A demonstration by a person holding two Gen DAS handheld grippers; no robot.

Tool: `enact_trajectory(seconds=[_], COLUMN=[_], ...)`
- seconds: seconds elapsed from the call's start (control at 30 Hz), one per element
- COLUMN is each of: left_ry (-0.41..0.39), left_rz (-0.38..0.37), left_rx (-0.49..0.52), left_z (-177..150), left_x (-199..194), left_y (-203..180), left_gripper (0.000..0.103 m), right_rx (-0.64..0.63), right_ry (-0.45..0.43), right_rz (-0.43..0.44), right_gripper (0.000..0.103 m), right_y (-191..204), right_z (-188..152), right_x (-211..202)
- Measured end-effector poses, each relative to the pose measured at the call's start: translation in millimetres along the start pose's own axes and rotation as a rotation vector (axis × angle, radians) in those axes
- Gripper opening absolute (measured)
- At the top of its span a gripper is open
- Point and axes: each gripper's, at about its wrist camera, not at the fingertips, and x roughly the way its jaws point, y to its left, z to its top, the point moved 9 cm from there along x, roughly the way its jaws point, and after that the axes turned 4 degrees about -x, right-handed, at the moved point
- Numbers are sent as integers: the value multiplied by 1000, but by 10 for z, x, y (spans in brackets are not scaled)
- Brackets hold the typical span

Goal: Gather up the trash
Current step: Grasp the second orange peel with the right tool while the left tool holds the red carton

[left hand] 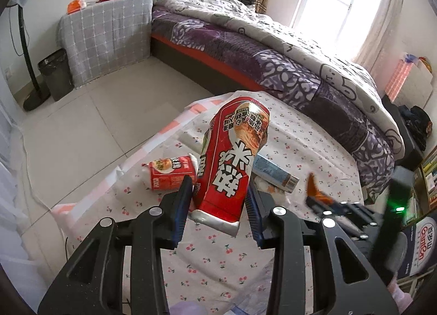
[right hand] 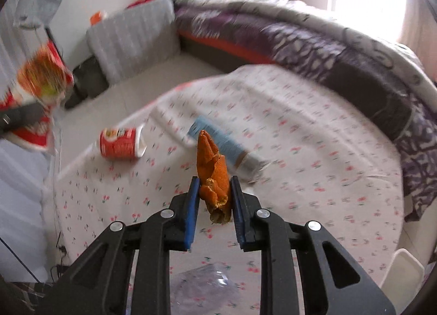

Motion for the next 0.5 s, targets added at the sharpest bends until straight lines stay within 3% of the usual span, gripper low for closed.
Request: enact_trajectory(seconds=[0.5], left_ry=[-2], left_rz=[-50], left_rx=[132], left_z=[-211], left_x=[190], left_y=[-761], left_gripper=[37], right_rx=[214], right_ry=[-94], right_rz=[-110], right_gripper=[23], right_y=[-1089], right_z=[-307], right_x=[-674])
